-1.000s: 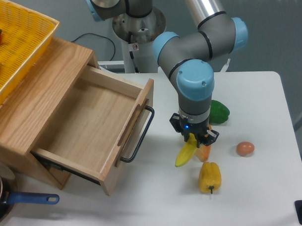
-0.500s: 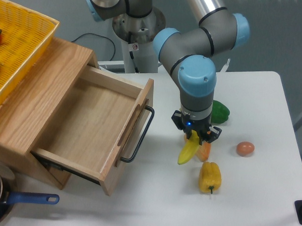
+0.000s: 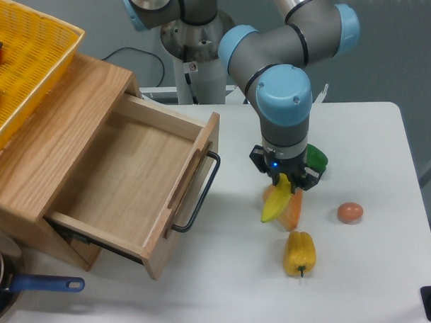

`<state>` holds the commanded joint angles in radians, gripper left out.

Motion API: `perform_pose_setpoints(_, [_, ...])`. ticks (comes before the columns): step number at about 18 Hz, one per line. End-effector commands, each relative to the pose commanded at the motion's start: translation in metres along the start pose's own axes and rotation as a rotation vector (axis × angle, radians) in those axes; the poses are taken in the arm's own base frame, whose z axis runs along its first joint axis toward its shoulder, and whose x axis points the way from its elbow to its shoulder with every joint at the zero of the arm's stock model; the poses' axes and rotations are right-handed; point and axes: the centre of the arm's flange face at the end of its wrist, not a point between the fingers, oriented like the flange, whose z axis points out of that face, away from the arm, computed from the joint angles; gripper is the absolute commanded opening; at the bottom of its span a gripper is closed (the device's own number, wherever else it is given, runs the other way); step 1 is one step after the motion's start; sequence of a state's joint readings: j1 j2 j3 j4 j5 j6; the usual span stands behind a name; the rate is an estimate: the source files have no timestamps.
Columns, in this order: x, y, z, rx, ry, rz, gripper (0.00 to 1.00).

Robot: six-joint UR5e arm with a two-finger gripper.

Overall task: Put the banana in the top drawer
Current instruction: 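Lift the banana up off the table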

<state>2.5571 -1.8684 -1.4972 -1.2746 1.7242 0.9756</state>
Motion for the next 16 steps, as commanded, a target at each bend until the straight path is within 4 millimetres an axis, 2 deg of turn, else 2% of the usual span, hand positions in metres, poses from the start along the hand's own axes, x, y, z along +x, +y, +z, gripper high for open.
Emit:
perform_pose_setpoints(7, [-0.008, 0.009, -0.019, 0.060, 0.050, -0.059, 0.40])
perform_pose_setpoints(10, [-0.001, 0.023, -0.051, 0.068, 0.045, -0.066, 0.40])
perform_pose_setpoints(12, [-0.002, 0.029, -0.059, 0.057, 0.064, -0.072, 0.40])
perform_pose_setpoints(14, [0.001, 0.035, -0.078, 0.053, 0.072, -0.071, 0.40])
perform_pose_setpoints(16, [0.005, 0.035, -0.083, 0.044, 0.092, -0.064, 0.40])
